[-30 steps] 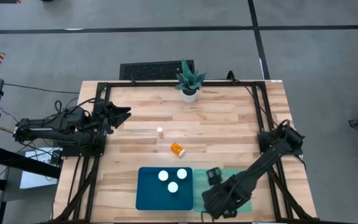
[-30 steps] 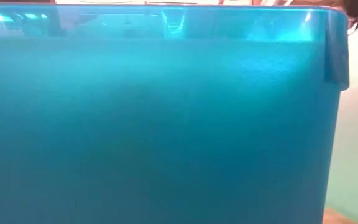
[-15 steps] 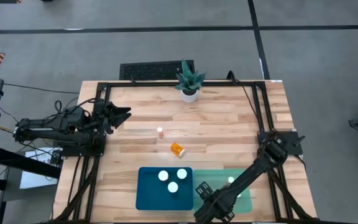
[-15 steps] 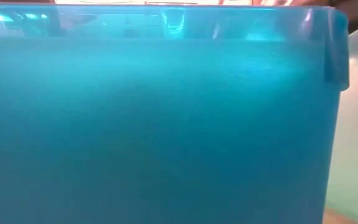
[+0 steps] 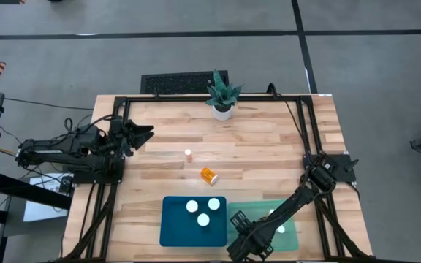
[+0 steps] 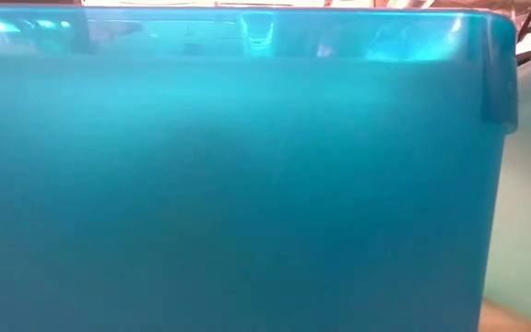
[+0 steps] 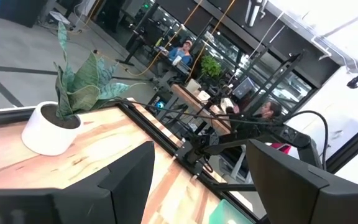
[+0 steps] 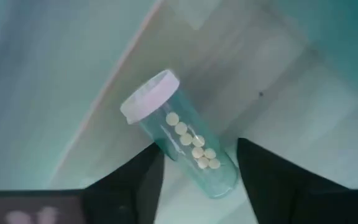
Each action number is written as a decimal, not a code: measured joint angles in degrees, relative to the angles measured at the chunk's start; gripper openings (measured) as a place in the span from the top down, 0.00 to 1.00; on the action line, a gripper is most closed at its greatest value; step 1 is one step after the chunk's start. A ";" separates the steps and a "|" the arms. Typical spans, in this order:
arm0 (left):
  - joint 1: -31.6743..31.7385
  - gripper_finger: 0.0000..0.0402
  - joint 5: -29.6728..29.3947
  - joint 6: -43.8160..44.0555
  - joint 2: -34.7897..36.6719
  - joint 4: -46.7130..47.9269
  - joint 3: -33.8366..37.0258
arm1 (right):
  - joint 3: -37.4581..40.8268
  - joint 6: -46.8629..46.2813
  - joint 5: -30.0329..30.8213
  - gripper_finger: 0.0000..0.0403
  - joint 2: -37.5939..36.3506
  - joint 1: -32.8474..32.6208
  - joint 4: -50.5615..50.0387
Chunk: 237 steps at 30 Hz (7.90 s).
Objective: Pick and place medicine bottles into bin by pill shape (circle, oval)
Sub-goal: Put the small blue pill bottle into the light blue bin
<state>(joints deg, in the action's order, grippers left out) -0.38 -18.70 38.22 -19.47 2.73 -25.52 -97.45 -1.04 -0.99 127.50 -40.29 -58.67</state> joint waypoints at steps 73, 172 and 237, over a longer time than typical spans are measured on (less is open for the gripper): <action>-0.02 0.38 22.67 -11.02 -17.86 -20.73 0.02 | 21.61 -13.93 17.28 0.74 -26.71 31.56 70.42; -0.01 0.80 23.46 -14.86 -32.30 -36.36 -0.02 | 21.59 -14.80 12.76 0.74 -26.88 33.57 75.28; 4.17 0.79 12.44 -14.62 15.75 24.84 -13.23 | 43.67 -25.12 24.60 0.39 -58.77 32.42 51.25</action>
<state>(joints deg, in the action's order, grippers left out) 3.79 -6.26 23.59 -3.72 27.58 -38.75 -53.78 -26.16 23.62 68.74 -7.87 -7.42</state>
